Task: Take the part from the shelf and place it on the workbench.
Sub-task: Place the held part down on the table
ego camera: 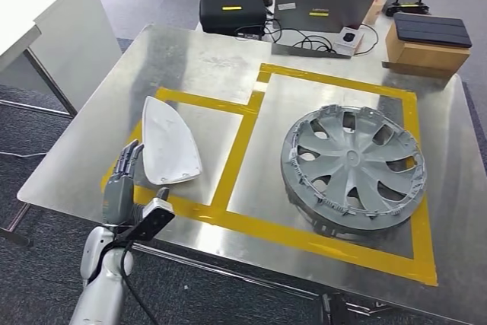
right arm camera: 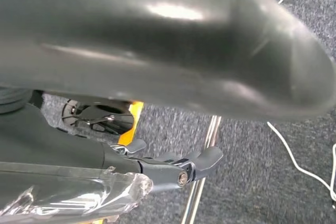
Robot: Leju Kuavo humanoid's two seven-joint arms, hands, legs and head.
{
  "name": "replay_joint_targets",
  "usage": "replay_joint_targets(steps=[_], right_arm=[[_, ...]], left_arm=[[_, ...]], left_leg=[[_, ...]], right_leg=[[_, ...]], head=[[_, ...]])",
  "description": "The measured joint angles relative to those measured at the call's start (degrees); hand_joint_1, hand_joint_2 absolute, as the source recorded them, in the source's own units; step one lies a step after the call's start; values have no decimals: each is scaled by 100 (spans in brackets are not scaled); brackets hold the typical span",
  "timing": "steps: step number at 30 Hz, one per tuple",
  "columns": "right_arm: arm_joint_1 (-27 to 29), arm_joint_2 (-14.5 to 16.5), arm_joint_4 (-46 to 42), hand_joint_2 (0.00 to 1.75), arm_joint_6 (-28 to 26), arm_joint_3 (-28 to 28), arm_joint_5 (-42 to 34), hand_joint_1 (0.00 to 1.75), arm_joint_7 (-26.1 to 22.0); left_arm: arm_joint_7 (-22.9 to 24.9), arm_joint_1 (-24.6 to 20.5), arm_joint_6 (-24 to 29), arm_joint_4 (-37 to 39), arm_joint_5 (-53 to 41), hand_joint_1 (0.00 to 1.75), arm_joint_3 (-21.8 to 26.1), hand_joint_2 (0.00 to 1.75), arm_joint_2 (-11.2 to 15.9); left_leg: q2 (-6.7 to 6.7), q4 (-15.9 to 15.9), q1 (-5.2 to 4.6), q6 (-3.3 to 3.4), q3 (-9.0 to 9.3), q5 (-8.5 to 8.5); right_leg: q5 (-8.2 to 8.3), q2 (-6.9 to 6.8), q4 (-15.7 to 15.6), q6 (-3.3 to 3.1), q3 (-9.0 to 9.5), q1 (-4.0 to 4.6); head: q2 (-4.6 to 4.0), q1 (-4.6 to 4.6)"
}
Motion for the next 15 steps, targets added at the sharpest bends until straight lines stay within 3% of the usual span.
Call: replay_joint_targets(steps=[2, 5, 6, 7, 9, 10, 11, 12, 13, 15], right_arm=[[-18, 3, 0, 0, -10, -1, -2, 0, -7], [-39, 2, 0, 0, -19, -2, -8, 0, -22], [-44, 1, 0, 0, -20, -3, -11, 0, -27], [-46, 1, -1, 0, -21, -4, -15, 0, -32], [-48, 1, -2, 0, -28, -8, -26, 0, -43], [-47, 1, -2, 0, -32, -9, -30, 0, -48], [-45, 1, -2, 0, -36, -11, -34, 0, -52], [-43, 1, -2, 0, -40, -14, -39, 0, -56], [-42, 1, -2, 0, -45, -19, -46, 0, -61], [-41, 1, -3, 0, -61, -30, -64, 0, -78]], left_arm=[[-41, 56, 9, -146, 63, 0, -16, 0, 9], [-102, 127, 31, -294, 150, 0, -19, 0, 27], [-125, 161, 35, -334, 190, 0, -16, 0, 32], [-157, 197, 39, -373, 248, 0, -13, 0, 37], [-241, 272, 41, -451, 416, 0, 5, 0, 44], [-282, 309, 39, -483, 502, 0, 19, 0, 45], [-328, 350, 31, -509, 589, 0, 39, 0, 46], [-384, 392, 17, -529, 682, 0, 67, 0, 47], [-450, 434, 0, -548, 779, 0, 100, 0, 47], [-620, 502, -54, -586, 1008, 0, 198, 0, 45]], left_leg=[[-22, 19, 4, -96, -19, 35], [-32, 24, 11, -221, -47, 108], [-30, 59, 23, -249, -79, 55], [-28, 189, 29, -266, -142, -94], [-26, 791, 16, -268, -366, -614], [-27, 1182, 4, -261, -486, -860], [-27, 1491, -6, -251, -553, -1000], [-27, 1643, -15, -234, -541, -1019], [-27, 1596, -24, -211, -428, -933], [-28, 1002, -48, -154, 78, -704]], right_leg=[[112, 24, -529, -29, 338, -9], [137, 67, -541, -216, 287, 11], [170, 69, -533, -279, 245, 17], [212, 68, -535, -344, 197, 22], [308, 59, -538, -438, 77, 42], [358, 54, -537, -461, 11, 59], [410, 50, -536, -471, -60, 78], [462, 48, -534, -473, -130, 96], [516, 47, -533, -469, -198, 109], [622, 54, -529, -446, -314, 124]], head=[[0, 15], [0, 2], [0, -4], [0, -14], [0, -40], [0, -52], [0, -57], [0, -59], [0, -59], [0, -61]])
